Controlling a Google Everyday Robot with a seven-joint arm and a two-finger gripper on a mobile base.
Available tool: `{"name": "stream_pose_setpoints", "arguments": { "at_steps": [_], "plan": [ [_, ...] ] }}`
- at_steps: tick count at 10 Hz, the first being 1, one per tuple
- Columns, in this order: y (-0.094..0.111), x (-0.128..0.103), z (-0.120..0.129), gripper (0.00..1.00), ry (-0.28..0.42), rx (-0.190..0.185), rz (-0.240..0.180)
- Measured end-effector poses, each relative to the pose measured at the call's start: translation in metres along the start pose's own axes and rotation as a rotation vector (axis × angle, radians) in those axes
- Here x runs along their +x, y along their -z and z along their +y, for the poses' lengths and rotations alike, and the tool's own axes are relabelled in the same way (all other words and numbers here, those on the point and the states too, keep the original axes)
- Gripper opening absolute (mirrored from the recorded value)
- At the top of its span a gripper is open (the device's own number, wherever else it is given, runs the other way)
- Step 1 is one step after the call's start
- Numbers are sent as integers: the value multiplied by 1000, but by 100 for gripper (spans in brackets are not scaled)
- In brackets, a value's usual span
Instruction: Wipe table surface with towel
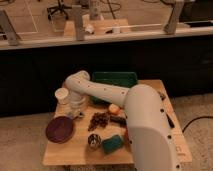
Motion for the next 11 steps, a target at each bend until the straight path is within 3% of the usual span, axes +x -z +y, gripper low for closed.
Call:
{"name": "stream_pose_setpoints", "arguments": {
  "at_steps": [4,8,11],
  "plan": [
    [-9,9,35,0,5,-36,1],
    [6,48,67,0,-88,-19,38],
    [18,66,55,0,-148,8,76]
  ]
}}
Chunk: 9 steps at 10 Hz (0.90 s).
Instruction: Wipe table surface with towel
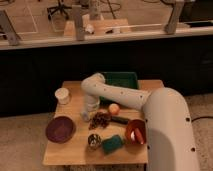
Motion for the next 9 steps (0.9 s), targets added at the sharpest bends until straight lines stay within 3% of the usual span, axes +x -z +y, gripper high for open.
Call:
{"name": "stream_pose_setpoints", "arguments": {
  "at_steps": [3,6,9],
  "plan": [
    [0,1,-39,0,-23,16,18],
    [-14,-18,-65,0,-15,10,19],
    [-6,-42,-63,0,9,19,-18]
  ]
}}
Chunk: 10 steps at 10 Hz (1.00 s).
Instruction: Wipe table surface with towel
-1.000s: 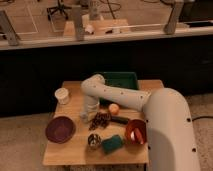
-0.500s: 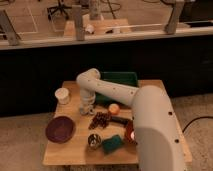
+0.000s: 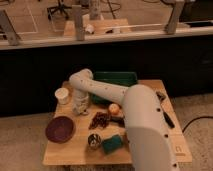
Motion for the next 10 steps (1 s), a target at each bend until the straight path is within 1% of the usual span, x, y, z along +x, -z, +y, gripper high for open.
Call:
{"name": "stream_pose_setpoints", "arguments": {
  "at_steps": [2,4,5,6,7,8,10],
  "plan": [
    [10,-17,12,0,30,3,-23],
    [8,-25,25,0,56,-6,-25],
    [3,-25,32,0,65,-19,-22],
    [-8,-23,41,0,71,-39,-19],
    [-14,-19,46,0,70,-48,-18],
    [-17,-12,54,0,67,-56,-14],
    [-13,11,66,0,45,-54,-4]
  ]
}}
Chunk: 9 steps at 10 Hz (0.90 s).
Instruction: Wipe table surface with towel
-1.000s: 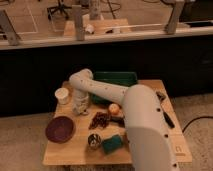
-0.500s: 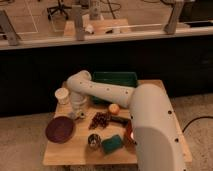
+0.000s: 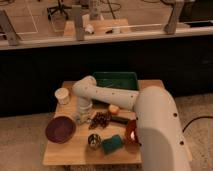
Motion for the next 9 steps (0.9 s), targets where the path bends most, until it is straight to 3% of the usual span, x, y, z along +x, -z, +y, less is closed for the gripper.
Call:
{"name": "stream_pose_setpoints", "arguments": {
  "at_steps": [4,7,9],
  "plan": [
    [7,29,5,0,-59,14,20],
    [9,54,-21,0,-114,19,23],
    [9,56,-41,0,-118,28,32]
  ]
}}
